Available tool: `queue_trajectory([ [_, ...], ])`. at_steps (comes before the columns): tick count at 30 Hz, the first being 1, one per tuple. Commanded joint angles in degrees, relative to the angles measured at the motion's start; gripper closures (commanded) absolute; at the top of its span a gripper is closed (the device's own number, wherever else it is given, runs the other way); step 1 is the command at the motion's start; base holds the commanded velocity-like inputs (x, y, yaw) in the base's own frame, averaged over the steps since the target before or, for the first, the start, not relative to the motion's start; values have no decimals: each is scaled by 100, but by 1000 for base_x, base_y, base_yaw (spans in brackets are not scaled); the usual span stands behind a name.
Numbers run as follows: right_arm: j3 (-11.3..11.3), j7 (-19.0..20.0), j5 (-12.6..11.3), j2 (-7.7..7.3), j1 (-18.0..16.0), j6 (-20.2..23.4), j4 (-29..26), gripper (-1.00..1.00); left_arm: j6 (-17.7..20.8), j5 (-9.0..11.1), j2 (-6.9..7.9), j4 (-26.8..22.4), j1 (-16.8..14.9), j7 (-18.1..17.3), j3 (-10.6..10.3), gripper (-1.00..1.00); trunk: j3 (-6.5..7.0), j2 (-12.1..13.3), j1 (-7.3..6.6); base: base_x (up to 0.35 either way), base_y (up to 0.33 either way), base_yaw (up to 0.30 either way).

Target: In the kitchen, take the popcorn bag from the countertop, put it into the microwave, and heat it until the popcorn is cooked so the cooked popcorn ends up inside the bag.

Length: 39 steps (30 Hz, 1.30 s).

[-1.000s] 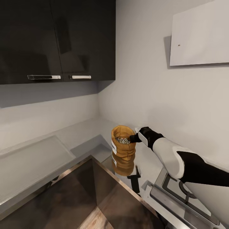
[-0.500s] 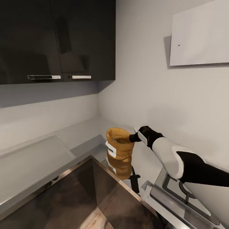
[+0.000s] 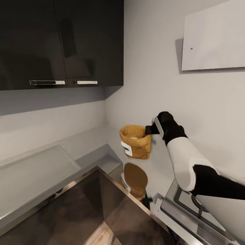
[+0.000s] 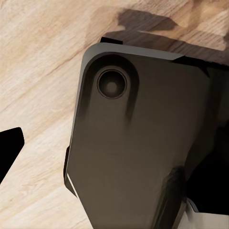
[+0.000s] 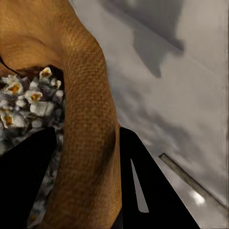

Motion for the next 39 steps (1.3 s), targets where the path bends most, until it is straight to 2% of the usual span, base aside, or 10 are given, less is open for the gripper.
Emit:
queue_trajectory([
  [1, -44, 24, 23, 8, -4, 101, -139, 100, -12, 18, -1, -1, -2, 4, 17, -100, -8, -4, 1, 0, 0, 0],
  [6, -45, 20, -397, -8, -5, 101, -448, 100, -11, 24, -1, -1, -2, 9, 17, -100, -8, -4, 1, 0, 0, 0],
  [8, -45, 25, -464, -15, -5, 101, -462, 100, -8, 27, -1, 1, -2, 12, 17, -100, -8, -4, 1, 0, 0, 0],
  [14, -38, 27, -490, -11, -5, 101, -581, 100, -22, 8, -1, -1, -2, 8, 25, -100, -8, -4, 1, -64, 0, 0],
  [39, -28, 26, -500, -9, -4, 101, -580, 100, -30, -9, -1, -1, -2, 13, 26, -100, -8, -4, 1, -347, 0, 0],
])
